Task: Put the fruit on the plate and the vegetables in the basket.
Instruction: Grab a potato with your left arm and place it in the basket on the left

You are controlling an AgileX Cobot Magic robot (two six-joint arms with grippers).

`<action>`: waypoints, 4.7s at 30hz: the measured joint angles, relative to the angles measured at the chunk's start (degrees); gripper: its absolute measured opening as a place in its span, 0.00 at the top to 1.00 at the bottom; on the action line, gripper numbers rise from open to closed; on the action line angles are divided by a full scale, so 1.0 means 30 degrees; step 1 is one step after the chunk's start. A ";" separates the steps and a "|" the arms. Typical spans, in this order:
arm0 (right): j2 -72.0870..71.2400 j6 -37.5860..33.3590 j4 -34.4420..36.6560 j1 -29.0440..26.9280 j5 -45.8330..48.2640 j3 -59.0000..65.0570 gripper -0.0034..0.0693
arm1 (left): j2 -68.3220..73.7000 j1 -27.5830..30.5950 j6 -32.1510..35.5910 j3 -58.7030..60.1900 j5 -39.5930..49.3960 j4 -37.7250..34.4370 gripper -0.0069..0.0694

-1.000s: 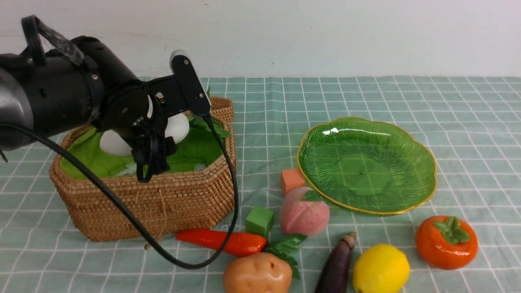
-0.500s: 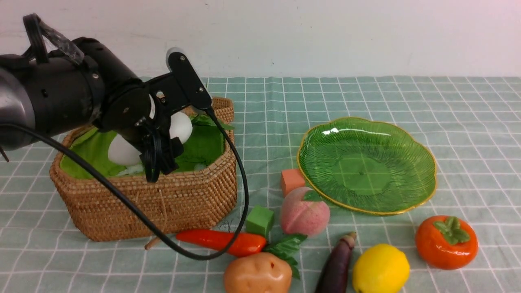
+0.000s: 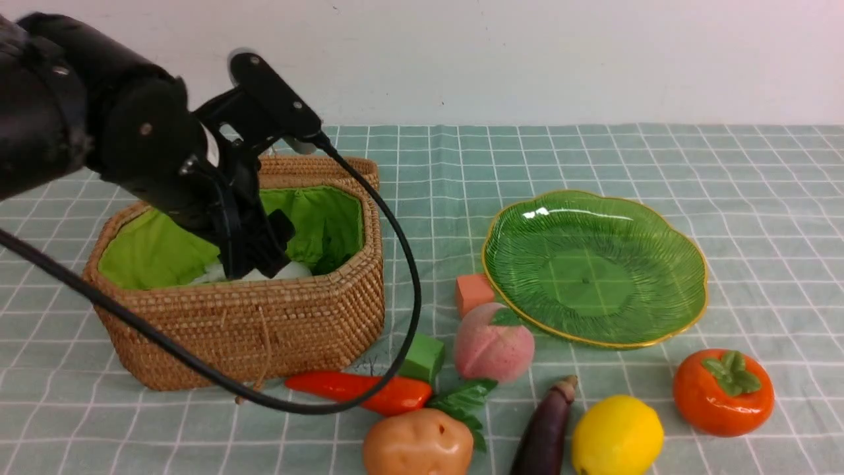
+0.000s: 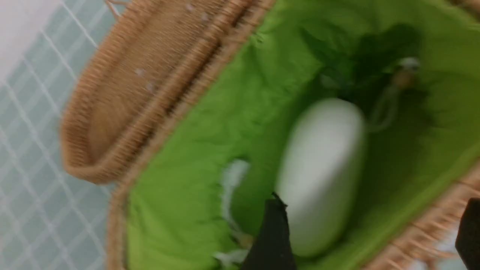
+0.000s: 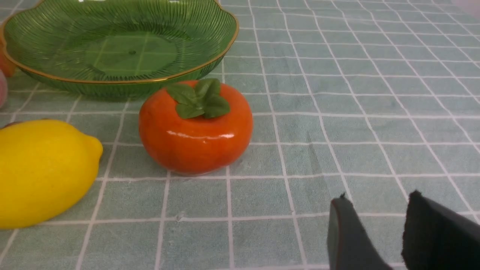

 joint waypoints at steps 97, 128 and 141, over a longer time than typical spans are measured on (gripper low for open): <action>0.0000 0.0000 0.0000 0.0000 0.0000 0.0000 0.62 | 0.0396 -0.2664 -0.0865 -0.4004 0.4031 -0.0324 0.18; 0.0000 0.0000 0.0000 0.0000 0.0000 0.0000 0.62 | 0.5772 0.2227 -0.0926 -0.4086 0.2027 -0.2457 0.06; 0.0000 0.0000 0.0000 0.0000 0.0000 0.0000 0.62 | 0.2511 0.2227 0.2091 -0.4086 0.4391 -0.5154 0.06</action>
